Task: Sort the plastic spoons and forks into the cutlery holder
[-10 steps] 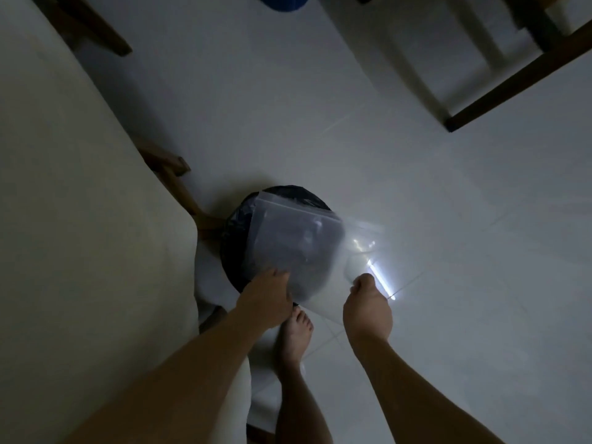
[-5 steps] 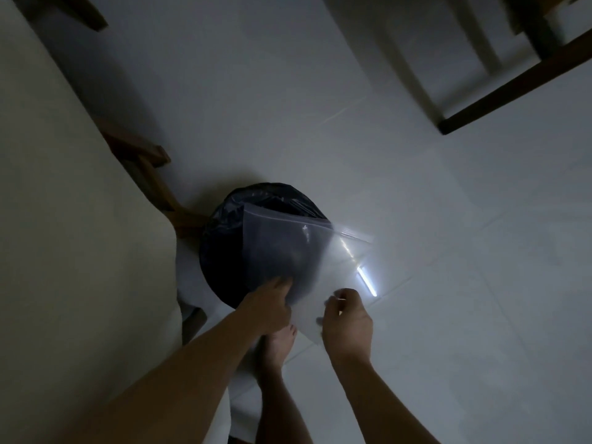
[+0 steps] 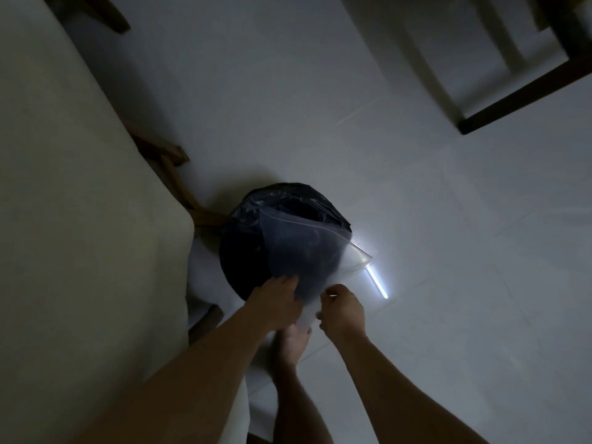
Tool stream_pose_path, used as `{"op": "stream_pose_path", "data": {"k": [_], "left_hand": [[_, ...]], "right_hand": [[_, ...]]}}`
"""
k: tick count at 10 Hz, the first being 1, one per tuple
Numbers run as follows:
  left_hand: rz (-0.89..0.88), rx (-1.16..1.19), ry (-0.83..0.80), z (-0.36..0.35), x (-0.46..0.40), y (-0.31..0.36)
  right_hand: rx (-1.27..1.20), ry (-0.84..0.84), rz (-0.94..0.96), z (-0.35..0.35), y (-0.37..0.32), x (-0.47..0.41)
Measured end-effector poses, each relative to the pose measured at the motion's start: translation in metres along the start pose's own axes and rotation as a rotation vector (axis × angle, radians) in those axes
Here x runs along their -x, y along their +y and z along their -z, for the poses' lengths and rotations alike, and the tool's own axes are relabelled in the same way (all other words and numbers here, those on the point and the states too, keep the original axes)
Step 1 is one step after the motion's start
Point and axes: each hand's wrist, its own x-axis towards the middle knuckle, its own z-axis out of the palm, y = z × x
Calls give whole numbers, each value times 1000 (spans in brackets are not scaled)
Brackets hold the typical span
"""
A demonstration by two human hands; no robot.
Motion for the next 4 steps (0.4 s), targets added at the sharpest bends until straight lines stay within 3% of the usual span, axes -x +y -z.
{"op": "stream_pose_path", "data": {"k": [4], "left_hand": [[99, 13, 46, 37, 53, 13]], "right_hand": [[367, -19, 142, 30, -24, 65]]}}
